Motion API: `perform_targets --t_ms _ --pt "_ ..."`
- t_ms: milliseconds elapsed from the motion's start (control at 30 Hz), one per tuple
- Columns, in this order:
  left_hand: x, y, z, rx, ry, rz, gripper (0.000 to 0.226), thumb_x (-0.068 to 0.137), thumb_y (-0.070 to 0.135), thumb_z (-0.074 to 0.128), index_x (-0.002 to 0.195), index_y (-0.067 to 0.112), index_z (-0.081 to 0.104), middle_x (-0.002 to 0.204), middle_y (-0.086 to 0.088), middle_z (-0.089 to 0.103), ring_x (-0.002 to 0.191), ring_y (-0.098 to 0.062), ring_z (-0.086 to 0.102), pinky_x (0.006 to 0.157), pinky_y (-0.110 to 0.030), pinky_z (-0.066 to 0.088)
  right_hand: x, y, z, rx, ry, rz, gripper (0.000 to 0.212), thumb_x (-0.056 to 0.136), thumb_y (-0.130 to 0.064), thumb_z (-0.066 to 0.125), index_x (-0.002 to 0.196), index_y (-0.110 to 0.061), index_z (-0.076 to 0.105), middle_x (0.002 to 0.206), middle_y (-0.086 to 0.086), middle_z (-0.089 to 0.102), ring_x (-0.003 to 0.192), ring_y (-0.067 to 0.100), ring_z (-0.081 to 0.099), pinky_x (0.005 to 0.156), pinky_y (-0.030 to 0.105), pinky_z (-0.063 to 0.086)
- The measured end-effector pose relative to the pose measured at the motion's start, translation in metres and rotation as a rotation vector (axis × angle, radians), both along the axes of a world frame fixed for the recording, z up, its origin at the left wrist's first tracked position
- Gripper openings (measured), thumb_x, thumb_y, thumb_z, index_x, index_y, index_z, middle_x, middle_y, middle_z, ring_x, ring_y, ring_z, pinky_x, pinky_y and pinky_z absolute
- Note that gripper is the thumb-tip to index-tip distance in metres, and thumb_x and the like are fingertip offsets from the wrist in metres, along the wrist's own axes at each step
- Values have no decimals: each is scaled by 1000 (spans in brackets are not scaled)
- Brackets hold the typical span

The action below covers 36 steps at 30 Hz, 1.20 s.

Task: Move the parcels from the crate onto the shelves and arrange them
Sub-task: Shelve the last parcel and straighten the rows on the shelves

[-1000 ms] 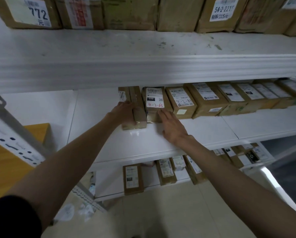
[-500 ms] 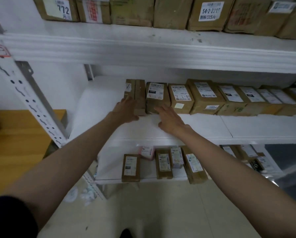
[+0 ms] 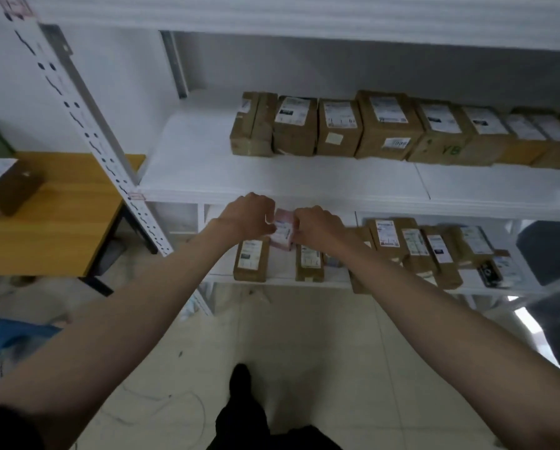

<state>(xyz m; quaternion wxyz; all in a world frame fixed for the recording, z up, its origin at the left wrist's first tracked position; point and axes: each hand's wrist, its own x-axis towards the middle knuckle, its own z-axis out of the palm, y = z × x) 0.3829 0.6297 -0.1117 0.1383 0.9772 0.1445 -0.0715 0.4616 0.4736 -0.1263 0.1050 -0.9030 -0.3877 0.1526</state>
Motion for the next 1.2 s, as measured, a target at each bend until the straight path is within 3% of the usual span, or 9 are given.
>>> perform_targets --t_ms 167,300,400,533,667,733,867,1033,1200 --pt "-20 -14 -62 -23 255 34 28 84 30 68 110 22 64 114 -4 63 102 -25 62 87 -34 51 -2 -18 -51 -152 57 -8 22 92 -24 63 106 -6 64 105 10 66 89 27 64 70 32 49" --pt "-8 0 -143 -52 335 86 48 83 31 69 129 24 57 135 -3 55 121 -25 56 100 -35 47 19 -13 -115 -126 75 -51 26 91 -19 65 115 -9 60 110 11 64 93 27 64 70 32 49" --pt "13 12 -221 -57 334 122 71 79 32 74 142 20 45 142 -6 49 127 -27 51 105 -38 44 40 -1 -183 -81 66 -65 27 90 -15 64 116 -10 58 112 8 62 96 26 63 74 35 51" --pt "42 23 -325 -3 218 72 87 74 30 77 146 14 32 135 -8 50 121 -31 54 97 -42 50 67 27 -283 -8 12 -72 47 87 -12 67 131 -8 52 122 10 57 100 25 61 78 36 54" --pt "57 35 -408 111 141 16 99 79 35 71 153 17 9 154 -6 26 139 -37 29 113 -52 29 91 61 -368 11 -84 -65 54 90 -4 61 141 -10 44 133 11 52 105 25 58 74 33 50" --pt "59 39 -430 179 149 8 99 81 37 68 154 18 5 158 -6 18 142 -38 23 115 -54 26 103 80 -401 11 -180 -44 54 88 -4 62 138 -11 44 146 13 42 117 31 53 87 41 53" --pt "65 57 -441 240 175 5 84 78 28 76 147 15 29 149 -7 32 136 -41 35 105 -54 40 128 114 -440 -2 -340 -22 67 86 -6 66 145 -11 37 162 12 19 141 36 30 109 51 39" --pt "84 93 -456 379 66 25 51 86 19 63 136 22 49 135 -4 49 121 -30 53 89 -41 46 160 134 -467 -25 -389 -34 71 91 -12 57 153 -8 23 155 15 30 139 39 34 112 50 36" --pt "105 125 -467 417 -2 97 38 83 22 66 121 19 62 123 -7 54 108 -30 57 77 -35 46 168 132 -484 43 -479 -26 69 88 -8 63 149 -10 30 146 11 32 133 36 36 96 48 46"
